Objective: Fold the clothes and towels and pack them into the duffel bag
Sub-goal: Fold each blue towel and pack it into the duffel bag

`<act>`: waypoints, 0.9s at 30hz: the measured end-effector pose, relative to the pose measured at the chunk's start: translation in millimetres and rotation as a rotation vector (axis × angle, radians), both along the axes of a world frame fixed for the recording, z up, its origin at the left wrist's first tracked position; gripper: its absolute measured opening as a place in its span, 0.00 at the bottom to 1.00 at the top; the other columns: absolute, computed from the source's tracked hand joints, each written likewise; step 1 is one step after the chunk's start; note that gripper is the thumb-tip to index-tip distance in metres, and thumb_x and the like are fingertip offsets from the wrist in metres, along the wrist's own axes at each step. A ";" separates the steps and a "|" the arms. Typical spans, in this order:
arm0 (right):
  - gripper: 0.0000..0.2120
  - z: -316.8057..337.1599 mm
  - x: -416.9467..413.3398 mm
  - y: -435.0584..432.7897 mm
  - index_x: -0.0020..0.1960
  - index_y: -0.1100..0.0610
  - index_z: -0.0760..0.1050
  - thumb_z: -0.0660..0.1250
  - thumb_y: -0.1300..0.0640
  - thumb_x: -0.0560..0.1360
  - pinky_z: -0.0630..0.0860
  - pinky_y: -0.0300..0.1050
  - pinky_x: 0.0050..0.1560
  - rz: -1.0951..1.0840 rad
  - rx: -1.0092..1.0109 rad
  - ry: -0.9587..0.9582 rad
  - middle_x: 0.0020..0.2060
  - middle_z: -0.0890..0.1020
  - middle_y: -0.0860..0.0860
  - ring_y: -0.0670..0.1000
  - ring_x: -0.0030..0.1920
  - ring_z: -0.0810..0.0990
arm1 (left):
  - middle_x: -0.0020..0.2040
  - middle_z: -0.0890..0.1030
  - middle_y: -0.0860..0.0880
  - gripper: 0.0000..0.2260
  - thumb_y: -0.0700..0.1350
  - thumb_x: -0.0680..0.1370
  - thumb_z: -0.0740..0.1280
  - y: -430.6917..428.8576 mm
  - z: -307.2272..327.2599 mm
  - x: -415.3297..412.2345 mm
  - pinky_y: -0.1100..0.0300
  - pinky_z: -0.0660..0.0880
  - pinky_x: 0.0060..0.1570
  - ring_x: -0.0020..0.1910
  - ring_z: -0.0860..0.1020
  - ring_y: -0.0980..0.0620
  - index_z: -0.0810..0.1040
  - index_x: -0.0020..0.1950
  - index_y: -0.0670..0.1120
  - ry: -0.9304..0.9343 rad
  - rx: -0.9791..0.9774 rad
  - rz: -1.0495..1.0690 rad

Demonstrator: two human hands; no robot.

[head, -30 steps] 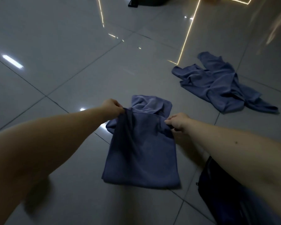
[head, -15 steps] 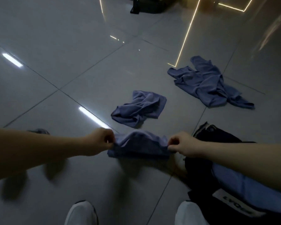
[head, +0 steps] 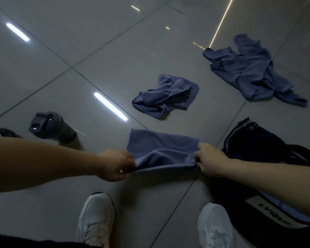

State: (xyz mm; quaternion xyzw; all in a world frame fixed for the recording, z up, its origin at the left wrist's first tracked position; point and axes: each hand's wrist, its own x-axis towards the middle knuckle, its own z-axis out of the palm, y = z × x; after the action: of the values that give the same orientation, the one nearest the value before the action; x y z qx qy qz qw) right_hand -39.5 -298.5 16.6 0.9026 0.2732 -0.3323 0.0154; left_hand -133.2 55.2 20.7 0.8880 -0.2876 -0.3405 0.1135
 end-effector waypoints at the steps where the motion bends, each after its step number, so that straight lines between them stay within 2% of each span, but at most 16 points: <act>1: 0.05 -0.3 0.2 -0.6 0.42 0.51 0.75 0.67 0.54 0.76 0.73 0.48 0.49 0.046 0.022 -0.023 0.46 0.69 0.49 0.53 0.50 0.72 | 0.52 0.78 0.54 0.10 0.49 0.76 0.64 1.0 1.1 0.7 0.59 0.74 0.50 0.50 0.76 0.53 0.78 0.56 0.54 -0.010 -0.003 -0.102; 3: 0.03 -2.7 1.5 -1.6 0.43 0.52 0.76 0.67 0.56 0.77 0.72 0.48 0.53 0.075 0.133 -0.022 0.48 0.70 0.49 0.52 0.51 0.71 | 0.52 0.80 0.52 0.11 0.47 0.75 0.63 0.5 2.7 -0.2 0.54 0.75 0.54 0.51 0.77 0.50 0.80 0.55 0.51 -0.074 -0.015 -0.262; 5: 0.05 -9.8 4.3 -1.3 0.42 0.51 0.74 0.68 0.58 0.76 0.72 0.46 0.57 -0.003 0.262 0.002 0.51 0.73 0.50 0.52 0.54 0.71 | 0.51 0.80 0.52 0.09 0.47 0.76 0.64 -0.4 -2.5 -2.6 0.56 0.75 0.53 0.50 0.76 0.51 0.80 0.53 0.51 -0.148 -0.060 -0.267; 7: 0.08 -18.9 9.7 3.0 0.41 0.51 0.73 0.68 0.61 0.76 0.70 0.46 0.58 -0.137 0.317 0.005 0.51 0.76 0.51 0.53 0.55 0.73 | 0.50 0.76 0.54 0.05 0.50 0.77 0.65 -2.6 -7.5 -4.4 0.60 0.73 0.48 0.48 0.74 0.53 0.78 0.50 0.53 -0.178 -0.108 -0.053; 10: 0.09 -33.3 17.0 11.6 0.39 0.53 0.73 0.68 0.61 0.76 0.70 0.45 0.51 -0.314 0.286 0.006 0.46 0.78 0.54 0.57 0.50 0.76 | 0.49 0.73 0.54 0.03 0.50 0.77 0.67 -7.7 -17.4 6.3 0.60 0.70 0.43 0.45 0.74 0.53 0.78 0.46 0.52 -0.104 -0.110 0.474; 12: 0.09 -41.7 18.5 14.3 0.38 0.53 0.74 0.69 0.61 0.76 0.72 0.45 0.50 -0.405 0.236 0.015 0.45 0.79 0.55 0.57 0.49 0.78 | 0.51 0.75 0.51 0.03 0.47 0.76 0.67 -6.3 -29.0 15.1 0.60 0.70 0.43 0.45 0.76 0.51 0.80 0.47 0.50 -0.058 -0.057 0.634; 16: 0.12 -48.1 18.7 22.0 0.35 0.49 0.74 0.71 0.60 0.74 0.75 0.44 0.50 -0.450 0.205 0.038 0.45 0.81 0.56 0.56 0.47 0.80 | 0.56 0.76 0.47 0.08 0.47 0.76 0.67 -0.9 -40.6 18.6 0.57 0.72 0.49 0.53 0.78 0.46 0.83 0.53 0.49 0.024 0.070 0.564; 19: 0.08 -47.3 18.7 26.8 0.37 0.52 0.78 0.70 0.61 0.74 0.72 0.41 0.47 -0.489 0.208 0.058 0.41 0.82 0.52 0.52 0.45 0.80 | 0.57 0.77 0.48 0.09 0.49 0.75 0.67 -5.3 -45.5 15.7 0.57 0.74 0.49 0.52 0.78 0.46 0.83 0.52 0.50 -0.001 0.107 0.515; 22: 0.08 -48.0 16.2 26.2 0.37 0.50 0.79 0.70 0.60 0.74 0.74 0.41 0.47 -0.505 0.174 0.121 0.39 0.83 0.49 0.50 0.44 0.81 | 0.55 0.78 0.48 0.10 0.50 0.76 0.66 -12.9 -49.6 10.6 0.53 0.77 0.50 0.51 0.78 0.46 0.83 0.53 0.50 -0.001 0.162 0.456; 27: 0.05 -40.5 11.8 20.6 0.42 0.53 0.83 0.69 0.58 0.75 0.77 0.44 0.49 -0.451 0.170 0.127 0.40 0.84 0.49 0.49 0.44 0.81 | 0.58 0.76 0.49 0.10 0.50 0.77 0.66 -18.6 -55.3 3.2 0.52 0.75 0.53 0.56 0.76 0.47 0.84 0.55 0.51 -0.064 0.127 0.441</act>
State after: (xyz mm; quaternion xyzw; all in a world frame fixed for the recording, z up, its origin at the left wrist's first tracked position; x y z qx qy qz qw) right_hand -27.7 -277.8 -23.9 0.9161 0.0921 -0.3593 -0.1523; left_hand -130.0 36.6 -34.5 0.9451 -0.0681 -0.2964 0.1198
